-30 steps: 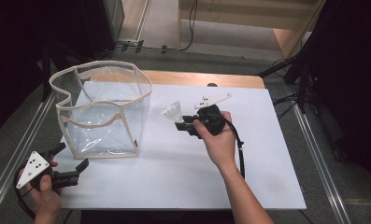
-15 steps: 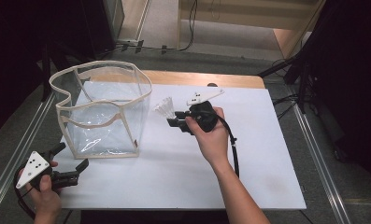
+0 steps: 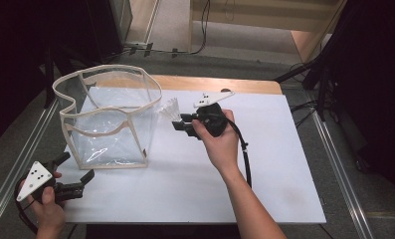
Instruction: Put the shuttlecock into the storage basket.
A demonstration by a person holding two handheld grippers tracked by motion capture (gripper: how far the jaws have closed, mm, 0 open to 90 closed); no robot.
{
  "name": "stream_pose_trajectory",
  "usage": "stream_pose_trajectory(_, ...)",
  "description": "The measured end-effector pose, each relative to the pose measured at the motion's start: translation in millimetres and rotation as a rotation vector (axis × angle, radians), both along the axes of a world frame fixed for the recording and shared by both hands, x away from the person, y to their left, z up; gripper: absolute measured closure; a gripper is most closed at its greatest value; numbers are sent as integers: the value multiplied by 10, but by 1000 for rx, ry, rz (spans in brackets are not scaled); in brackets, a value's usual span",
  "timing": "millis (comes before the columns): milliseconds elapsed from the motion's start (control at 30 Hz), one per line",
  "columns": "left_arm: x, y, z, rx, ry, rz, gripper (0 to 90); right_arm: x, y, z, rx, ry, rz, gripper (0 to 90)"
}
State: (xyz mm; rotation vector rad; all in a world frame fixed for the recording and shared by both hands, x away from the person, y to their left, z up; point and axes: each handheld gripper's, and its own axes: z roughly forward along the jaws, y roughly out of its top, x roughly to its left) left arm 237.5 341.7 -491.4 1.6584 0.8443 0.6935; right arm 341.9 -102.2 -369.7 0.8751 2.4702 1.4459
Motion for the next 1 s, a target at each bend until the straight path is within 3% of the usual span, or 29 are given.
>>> stream_pose_trajectory(1000, 5, 4, 0, -8, 1, 1, 0, 89, 217, 354, 41, -77, 19, 626)
